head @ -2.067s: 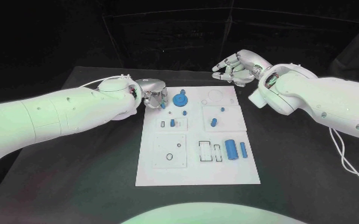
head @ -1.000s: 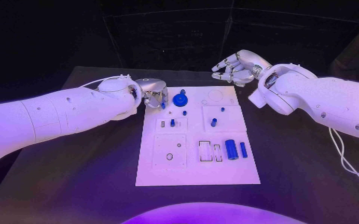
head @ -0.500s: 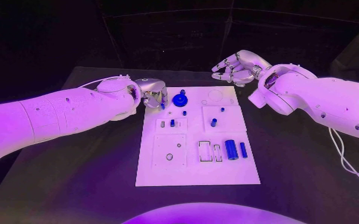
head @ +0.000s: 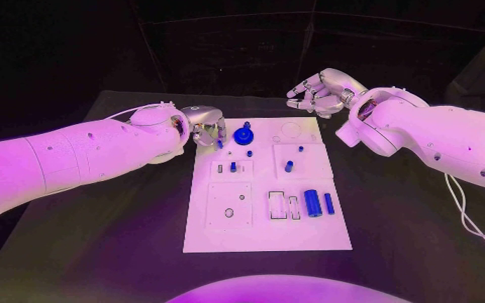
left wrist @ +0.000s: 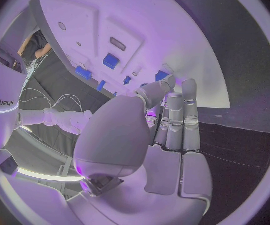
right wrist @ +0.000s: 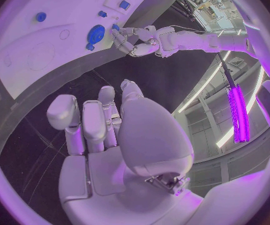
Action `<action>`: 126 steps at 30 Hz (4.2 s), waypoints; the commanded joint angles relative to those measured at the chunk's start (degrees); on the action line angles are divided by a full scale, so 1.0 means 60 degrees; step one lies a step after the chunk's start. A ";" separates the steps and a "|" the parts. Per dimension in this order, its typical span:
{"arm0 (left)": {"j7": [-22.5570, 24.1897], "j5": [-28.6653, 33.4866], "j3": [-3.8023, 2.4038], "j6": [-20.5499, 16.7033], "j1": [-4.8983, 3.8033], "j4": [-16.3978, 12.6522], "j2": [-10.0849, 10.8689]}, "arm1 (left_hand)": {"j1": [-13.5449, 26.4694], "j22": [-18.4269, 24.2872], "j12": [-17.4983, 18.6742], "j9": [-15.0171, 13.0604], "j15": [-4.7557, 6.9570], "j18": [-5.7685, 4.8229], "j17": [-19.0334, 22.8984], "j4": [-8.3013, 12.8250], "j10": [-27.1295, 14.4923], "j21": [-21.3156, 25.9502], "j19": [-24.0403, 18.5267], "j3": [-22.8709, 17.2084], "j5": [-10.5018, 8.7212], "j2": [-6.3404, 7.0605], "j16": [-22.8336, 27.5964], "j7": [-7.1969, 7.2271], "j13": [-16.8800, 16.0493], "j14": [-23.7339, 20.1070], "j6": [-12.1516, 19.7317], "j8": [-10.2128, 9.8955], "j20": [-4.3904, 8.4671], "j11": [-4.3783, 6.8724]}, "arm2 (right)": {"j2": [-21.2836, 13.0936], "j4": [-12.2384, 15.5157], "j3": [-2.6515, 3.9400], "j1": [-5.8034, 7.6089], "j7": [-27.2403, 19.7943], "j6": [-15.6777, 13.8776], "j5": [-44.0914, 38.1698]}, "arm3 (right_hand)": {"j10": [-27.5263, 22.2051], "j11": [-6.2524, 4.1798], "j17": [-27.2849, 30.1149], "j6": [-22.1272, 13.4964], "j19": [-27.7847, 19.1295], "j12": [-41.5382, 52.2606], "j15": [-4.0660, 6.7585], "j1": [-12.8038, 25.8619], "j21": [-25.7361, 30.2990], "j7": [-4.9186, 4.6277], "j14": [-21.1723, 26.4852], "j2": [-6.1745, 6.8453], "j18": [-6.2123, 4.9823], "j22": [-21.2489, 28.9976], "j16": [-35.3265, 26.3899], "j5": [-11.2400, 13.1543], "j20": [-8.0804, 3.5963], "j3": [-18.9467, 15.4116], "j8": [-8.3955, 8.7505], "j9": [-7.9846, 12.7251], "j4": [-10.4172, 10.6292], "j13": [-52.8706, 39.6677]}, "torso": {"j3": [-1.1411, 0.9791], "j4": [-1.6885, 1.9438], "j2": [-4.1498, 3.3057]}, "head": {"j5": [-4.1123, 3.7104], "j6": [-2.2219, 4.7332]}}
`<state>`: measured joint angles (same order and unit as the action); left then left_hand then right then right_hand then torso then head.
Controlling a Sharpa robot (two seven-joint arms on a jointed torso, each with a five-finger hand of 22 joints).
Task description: Assemble the parts on the task board
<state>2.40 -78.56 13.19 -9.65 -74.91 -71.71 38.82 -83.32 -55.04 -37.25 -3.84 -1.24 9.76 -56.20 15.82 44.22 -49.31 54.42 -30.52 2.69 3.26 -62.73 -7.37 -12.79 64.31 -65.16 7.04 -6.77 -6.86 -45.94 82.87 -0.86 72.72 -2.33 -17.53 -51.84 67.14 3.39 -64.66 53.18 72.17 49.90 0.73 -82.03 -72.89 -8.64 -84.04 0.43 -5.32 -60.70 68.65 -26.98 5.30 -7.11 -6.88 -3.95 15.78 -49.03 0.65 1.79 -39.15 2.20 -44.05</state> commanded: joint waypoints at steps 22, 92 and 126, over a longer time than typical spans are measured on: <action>-0.0890 0.2914 -0.0386 0.0881 -0.0735 -0.0586 0.1003 | 0.3617 0.0808 -0.0379 -0.0035 -0.0287 0.0184 0.1923 -0.2500 0.0257 0.0844 0.0136 0.1681 0.0011 0.0502 0.1141 -0.0235 0.0068 -0.0798 0.1516 -0.0432 -0.0411 0.0072 | -0.0006 -0.0072 0.0005 0.0015 -0.0023 0.0011 -0.0016 | -0.0110 0.0007 0.0015 -0.0059 -0.0088 0.0007 0.0034 0.0077 0.0076 0.0012 -0.0151 -0.0042 -0.0151 0.0037 -0.0038 -0.0056 0.0017 -0.0010 -0.0029 0.0010 0.0064 0.0037 | -0.0015 -0.0014 0.0012 | -0.0049 0.0080; -0.5842 0.4767 -0.0141 0.3977 -0.0858 0.1443 -0.1377 | 0.4007 -0.3720 -0.5618 -0.2946 0.1047 -0.1045 -0.5633 -0.5210 0.4827 -0.4483 0.5122 0.5838 0.0034 -0.1195 -0.4544 0.0822 -0.5711 0.4282 0.0737 0.3233 0.0941 0.1413 | 0.0153 -0.0130 0.0004 0.0016 0.0005 0.0051 -0.0016 | -0.0089 0.0009 -0.0023 -0.0079 -0.0071 0.0053 0.0033 0.0062 0.0063 0.0008 -0.0160 -0.0039 -0.0145 0.0010 -0.0011 -0.0062 0.0018 -0.0006 -0.0022 0.0013 0.0063 -0.0003 | 0.0001 0.0002 -0.0003 | 0.0015 0.0019; -0.5766 0.4766 -0.0142 0.3970 -0.0816 0.1542 -0.1522 | 0.3365 -0.3667 -0.5500 -0.3299 0.1029 -0.1021 -0.5633 -0.4776 0.4728 -0.4361 0.5073 0.5654 0.0035 -0.1261 -0.4544 0.0797 -0.5677 0.4282 0.1006 0.3395 0.0926 0.1391 | 0.0177 -0.0133 0.0004 0.0016 0.0013 0.0075 -0.0016 | -0.0089 0.0009 -0.0023 -0.0079 -0.0071 0.0053 0.0033 0.0062 0.0063 0.0008 -0.0160 -0.0039 -0.0145 0.0010 -0.0011 -0.0062 0.0018 -0.0006 -0.0022 0.0013 0.0063 -0.0003 | -0.0003 0.0010 -0.0001 | 0.0003 -0.0030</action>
<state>-32.66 -50.12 12.36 14.32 -79.74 -62.47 29.78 -62.38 -74.92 -70.55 -23.59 4.71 4.39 -74.91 -13.10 72.98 -75.70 84.00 3.45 2.69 -4.31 -89.81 -2.60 -46.91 84.17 -59.38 27.12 -1.57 1.63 -44.93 82.00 -0.87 72.72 -2.04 -17.39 -51.84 66.73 3.39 -64.71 53.18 71.96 49.90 0.73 -82.03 -72.67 -8.64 -84.04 0.43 -5.33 -60.55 68.65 -26.98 5.51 -7.11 -6.87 -3.95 15.77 -48.97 0.65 1.81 -39.17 2.14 -44.23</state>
